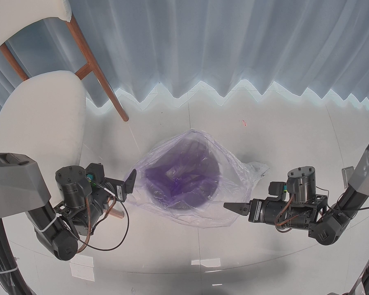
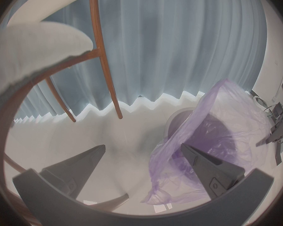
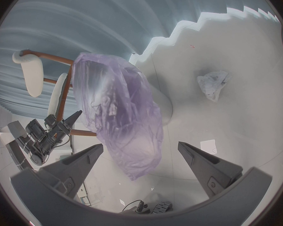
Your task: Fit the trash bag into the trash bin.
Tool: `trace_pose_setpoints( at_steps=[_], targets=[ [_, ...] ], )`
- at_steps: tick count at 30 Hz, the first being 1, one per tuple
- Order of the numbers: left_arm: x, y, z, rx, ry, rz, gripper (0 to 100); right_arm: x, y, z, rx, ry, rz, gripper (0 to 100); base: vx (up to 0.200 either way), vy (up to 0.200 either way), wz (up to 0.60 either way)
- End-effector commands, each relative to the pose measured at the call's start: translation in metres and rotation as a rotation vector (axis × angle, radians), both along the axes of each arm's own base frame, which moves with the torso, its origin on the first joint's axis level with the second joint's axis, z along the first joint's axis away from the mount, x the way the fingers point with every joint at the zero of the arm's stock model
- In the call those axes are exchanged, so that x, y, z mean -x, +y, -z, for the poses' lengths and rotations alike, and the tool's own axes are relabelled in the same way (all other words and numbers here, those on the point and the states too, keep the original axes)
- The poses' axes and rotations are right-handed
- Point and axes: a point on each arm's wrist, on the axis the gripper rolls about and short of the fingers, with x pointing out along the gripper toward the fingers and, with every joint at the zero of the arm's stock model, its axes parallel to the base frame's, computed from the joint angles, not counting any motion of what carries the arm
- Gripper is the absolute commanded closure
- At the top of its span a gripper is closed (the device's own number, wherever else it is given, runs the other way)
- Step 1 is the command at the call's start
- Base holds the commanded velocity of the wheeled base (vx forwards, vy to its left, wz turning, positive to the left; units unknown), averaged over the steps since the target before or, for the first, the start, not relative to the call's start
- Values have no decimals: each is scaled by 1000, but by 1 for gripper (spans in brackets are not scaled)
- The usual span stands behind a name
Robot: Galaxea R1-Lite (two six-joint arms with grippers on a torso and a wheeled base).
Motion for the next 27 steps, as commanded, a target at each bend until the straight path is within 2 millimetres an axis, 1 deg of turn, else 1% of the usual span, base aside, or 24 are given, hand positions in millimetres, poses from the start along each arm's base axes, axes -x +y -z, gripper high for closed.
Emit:
trace_pose_setpoints(
  at_steps=[1, 4, 7, 9, 10, 11, 14, 17, 19, 23, 27],
  targets=[
    [11, 3, -10, -1, -14, 30, 0, 7, 6, 1, 7, -1, -31, 0, 0, 0, 0],
    [13, -1, -9, 3, -7, 105, 0, 8, 11, -1, 10, -18, -48, 0, 0, 0, 0],
    [15, -1, -8, 6, 2, 137, 0, 8, 11, -4, 4, -40, -47, 0, 0, 0, 0],
    [16, -2, -8, 11, 2, 181, 0, 10, 10, -14, -10, -83, -41, 0, 0, 0, 0],
    [16, -3, -8, 11, 2, 184, 0, 10, 10, -15, -11, -84, -41, 0, 0, 0, 0],
    [17, -4, -8, 8, 1, 190, 0, 13, 9, -21, -18, -101, -40, 0, 0, 0, 0],
    [20, -8, -8, 5, 4, 203, 0, 16, 9, -27, -24, -117, -43, 0, 0, 0, 0],
    [20, -7, -8, 7, 6, 196, 0, 19, 8, -33, -29, -132, -45, 0, 0, 0, 0],
    [19, -7, -8, 8, 6, 198, 0, 20, 8, -34, -29, -132, -45, 0, 0, 0, 0],
    [29, -5, 1, -10, 55, 215, 0, 19, 8, -28, 0, -86, -46, 0, 0, 0, 0],
    [32, -9, 6, -29, 76, 241, 0, 18, 8, -30, 10, -98, -35, 0, 0, 0, 0]
  ],
)
